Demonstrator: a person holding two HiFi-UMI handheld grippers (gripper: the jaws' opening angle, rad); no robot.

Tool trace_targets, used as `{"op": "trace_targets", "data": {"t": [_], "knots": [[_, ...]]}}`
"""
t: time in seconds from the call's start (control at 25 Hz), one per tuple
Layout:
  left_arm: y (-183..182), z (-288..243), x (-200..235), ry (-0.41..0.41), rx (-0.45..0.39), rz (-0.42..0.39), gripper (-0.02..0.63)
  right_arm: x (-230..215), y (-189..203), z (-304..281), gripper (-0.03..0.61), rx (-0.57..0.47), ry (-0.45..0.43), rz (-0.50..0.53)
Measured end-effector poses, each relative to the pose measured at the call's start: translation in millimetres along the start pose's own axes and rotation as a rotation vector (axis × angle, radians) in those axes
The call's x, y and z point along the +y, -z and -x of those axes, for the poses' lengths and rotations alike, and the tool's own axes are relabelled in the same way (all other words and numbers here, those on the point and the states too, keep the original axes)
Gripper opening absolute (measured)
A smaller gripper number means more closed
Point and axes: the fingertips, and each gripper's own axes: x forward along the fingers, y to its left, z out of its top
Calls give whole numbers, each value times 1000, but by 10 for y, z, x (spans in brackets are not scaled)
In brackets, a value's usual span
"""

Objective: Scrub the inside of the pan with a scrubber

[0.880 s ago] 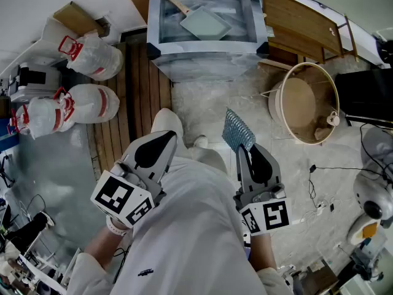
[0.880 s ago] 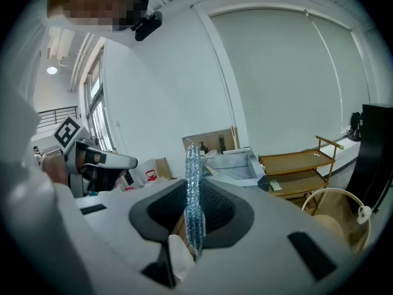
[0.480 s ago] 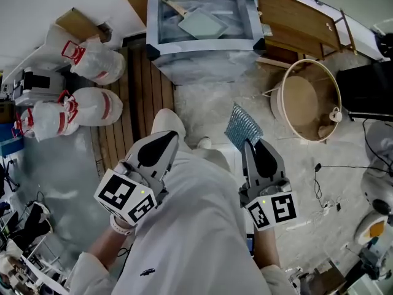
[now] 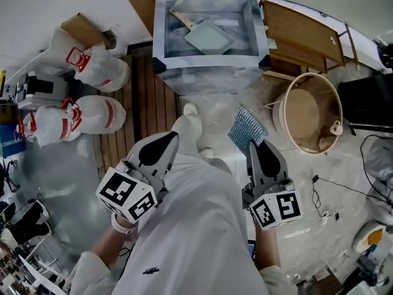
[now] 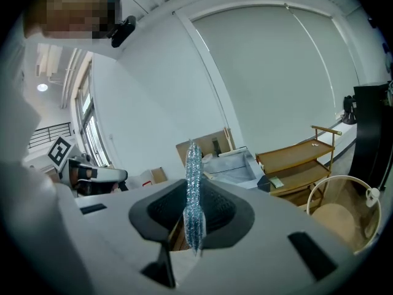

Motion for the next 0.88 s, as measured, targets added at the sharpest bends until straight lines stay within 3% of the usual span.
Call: {"op": "trace_targets", "data": {"t": [0.2,0.52,0.88], "knots": [[-323,-513,337,73,44,-30,5,-212,-208,-572,63,11,49,-42],[-1273,-1124,1225,111,19,-19,5,-265,-1172,-1891,63,-33,59,6],[-1790,-1593,2058,141,23,37,5,-327,-1437,-2759,63,29,132,29]]}}
